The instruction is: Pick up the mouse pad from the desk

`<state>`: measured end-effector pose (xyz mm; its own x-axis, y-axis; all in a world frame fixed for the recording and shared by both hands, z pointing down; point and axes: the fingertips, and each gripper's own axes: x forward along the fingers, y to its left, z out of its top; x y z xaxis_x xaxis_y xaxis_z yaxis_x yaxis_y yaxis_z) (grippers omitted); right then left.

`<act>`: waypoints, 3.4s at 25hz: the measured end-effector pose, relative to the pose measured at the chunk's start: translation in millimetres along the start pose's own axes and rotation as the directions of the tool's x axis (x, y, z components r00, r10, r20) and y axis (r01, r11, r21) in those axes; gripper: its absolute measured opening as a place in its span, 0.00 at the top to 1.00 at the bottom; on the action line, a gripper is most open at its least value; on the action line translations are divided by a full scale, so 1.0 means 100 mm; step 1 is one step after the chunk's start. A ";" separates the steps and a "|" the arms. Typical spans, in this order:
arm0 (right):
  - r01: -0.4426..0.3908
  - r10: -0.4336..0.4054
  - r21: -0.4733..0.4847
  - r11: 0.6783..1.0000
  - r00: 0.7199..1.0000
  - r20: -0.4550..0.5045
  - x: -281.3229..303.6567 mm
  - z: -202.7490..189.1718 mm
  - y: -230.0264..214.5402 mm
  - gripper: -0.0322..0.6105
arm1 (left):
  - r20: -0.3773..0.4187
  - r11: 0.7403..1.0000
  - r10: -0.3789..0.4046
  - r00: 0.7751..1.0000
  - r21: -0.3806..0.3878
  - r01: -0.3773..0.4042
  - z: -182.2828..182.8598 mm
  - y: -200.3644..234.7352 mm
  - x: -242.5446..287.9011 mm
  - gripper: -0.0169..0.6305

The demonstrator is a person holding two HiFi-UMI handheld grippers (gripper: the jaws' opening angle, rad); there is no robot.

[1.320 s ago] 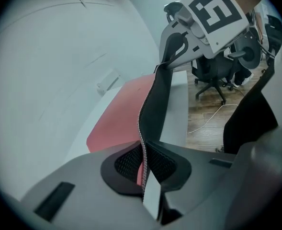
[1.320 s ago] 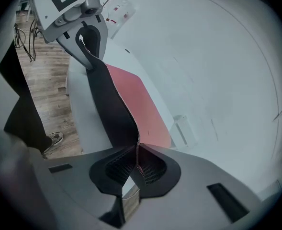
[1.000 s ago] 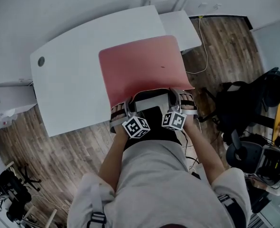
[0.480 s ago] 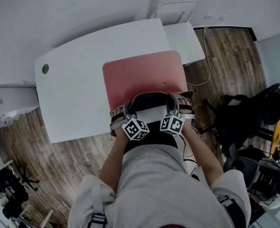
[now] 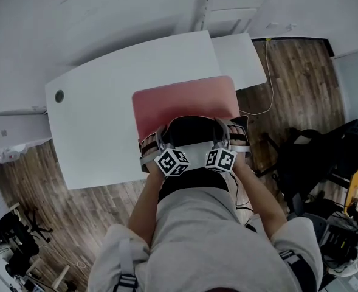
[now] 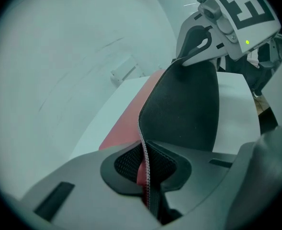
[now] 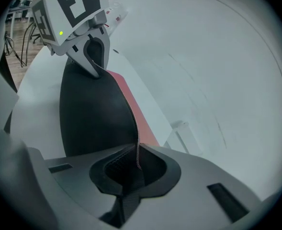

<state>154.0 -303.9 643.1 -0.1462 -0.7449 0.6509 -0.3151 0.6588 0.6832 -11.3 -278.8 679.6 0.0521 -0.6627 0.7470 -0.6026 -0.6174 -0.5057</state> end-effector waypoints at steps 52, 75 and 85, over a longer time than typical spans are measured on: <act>0.233 -0.333 0.328 0.916 0.896 0.294 -0.78 1.44 -2.08 0.87 | 0.306 0.747 0.316 0.898 -0.664 -0.037 1.05 1.94 -1.15 0.93; 0.157 -0.458 0.558 0.815 0.764 0.454 -1.46 2.04 -2.88 0.87 | 0.446 0.705 0.520 0.728 -0.705 -0.072 1.62 2.83 -2.20 0.93; 0.095 -0.448 0.536 0.839 0.680 0.580 -2.04 2.57 -2.98 0.87 | 0.474 0.689 0.602 0.643 -0.716 -0.117 1.64 3.02 -2.78 0.93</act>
<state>37.0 -374.7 221.9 -0.5025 -0.8628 -0.0557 -0.7811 0.4255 0.4570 -77.2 -350.5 248.1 0.0484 -0.9984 -0.0286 -0.9909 -0.0444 -0.1268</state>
